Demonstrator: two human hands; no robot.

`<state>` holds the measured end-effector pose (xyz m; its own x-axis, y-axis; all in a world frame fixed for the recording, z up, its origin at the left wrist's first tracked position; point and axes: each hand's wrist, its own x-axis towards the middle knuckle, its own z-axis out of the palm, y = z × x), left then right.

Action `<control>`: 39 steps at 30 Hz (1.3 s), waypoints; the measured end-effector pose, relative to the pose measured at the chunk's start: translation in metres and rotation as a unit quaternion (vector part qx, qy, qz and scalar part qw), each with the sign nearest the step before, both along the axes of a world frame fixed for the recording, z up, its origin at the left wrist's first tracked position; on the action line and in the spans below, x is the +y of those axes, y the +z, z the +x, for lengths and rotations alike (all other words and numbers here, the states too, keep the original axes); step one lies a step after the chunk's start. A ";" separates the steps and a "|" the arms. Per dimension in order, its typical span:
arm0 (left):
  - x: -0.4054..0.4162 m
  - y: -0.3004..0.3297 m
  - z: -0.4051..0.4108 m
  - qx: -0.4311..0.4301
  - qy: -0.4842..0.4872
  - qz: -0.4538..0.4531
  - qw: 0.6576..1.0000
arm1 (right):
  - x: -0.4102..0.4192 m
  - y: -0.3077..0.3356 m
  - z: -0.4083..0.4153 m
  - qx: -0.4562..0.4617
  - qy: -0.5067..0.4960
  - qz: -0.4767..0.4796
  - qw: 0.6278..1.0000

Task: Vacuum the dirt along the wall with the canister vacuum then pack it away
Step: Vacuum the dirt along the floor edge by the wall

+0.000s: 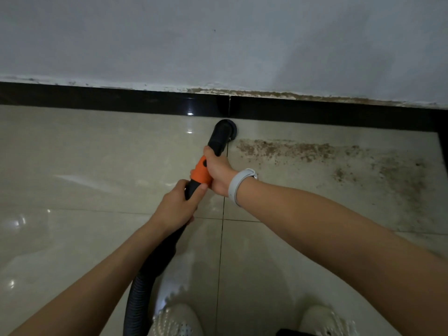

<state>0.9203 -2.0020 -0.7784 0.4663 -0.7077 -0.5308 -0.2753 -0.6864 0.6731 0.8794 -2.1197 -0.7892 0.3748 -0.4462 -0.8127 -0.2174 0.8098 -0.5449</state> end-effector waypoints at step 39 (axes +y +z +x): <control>0.021 -0.009 0.006 -0.039 0.008 -0.005 0.999 | 0.021 -0.002 0.008 0.087 0.046 -0.061 0.993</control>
